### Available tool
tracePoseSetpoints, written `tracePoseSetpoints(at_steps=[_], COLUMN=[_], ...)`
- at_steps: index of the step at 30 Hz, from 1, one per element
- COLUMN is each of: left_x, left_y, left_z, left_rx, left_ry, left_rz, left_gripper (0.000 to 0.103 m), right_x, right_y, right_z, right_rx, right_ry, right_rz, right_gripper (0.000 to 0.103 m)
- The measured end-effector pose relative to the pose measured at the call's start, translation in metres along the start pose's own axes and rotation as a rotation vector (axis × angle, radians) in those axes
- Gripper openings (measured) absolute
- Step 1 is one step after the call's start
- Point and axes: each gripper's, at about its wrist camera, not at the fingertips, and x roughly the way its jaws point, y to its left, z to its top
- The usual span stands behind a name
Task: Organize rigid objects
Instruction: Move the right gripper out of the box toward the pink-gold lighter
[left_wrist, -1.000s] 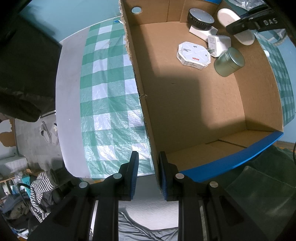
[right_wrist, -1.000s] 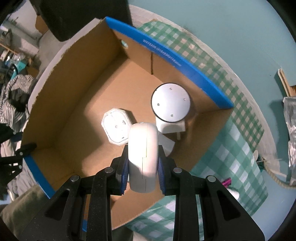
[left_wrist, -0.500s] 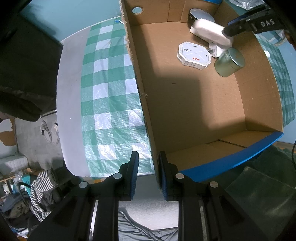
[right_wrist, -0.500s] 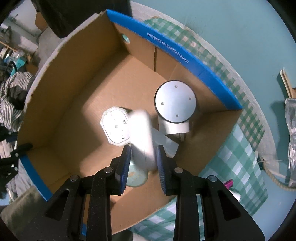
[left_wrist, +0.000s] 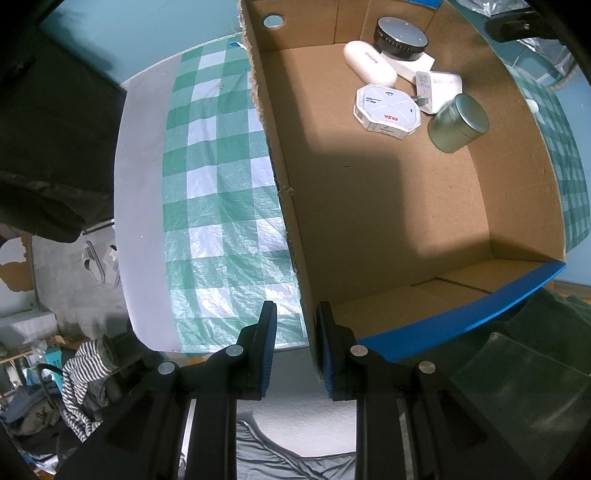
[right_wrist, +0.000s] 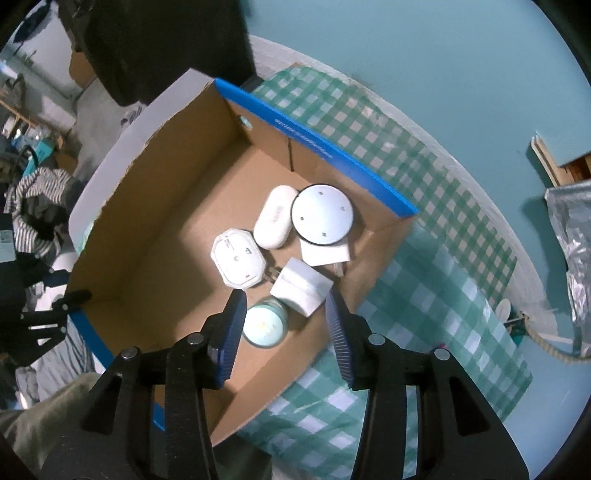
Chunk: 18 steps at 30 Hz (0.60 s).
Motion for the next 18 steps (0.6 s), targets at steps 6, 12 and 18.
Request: tracePoseSetpoints(at_steps=[6, 12, 18], left_x=[0.0, 0.0, 0.002], left_y=[0.0, -0.001, -0.002], left_z=[0.0, 0.002, 0.003], left_rx=[-0.005, -0.001, 0.003], left_ry=[0.001, 0.005, 0.008], left_rz=[-0.004, -0.004, -0.005], left_gripper=[0.022, 0.022, 0.022], right_x=[-0.01, -0.006, 0.019], right_y=[-0.024, -0.053, -0.096], right_z=[-0.022, -0.046, -0.071], right_rx=[0.083, 0.181, 0.341], right_ry=[-0.014, 0.008, 0.051], right_rz=[-0.002, -0.008, 0.03], right_gripper=[0.044, 0.044, 0.044])
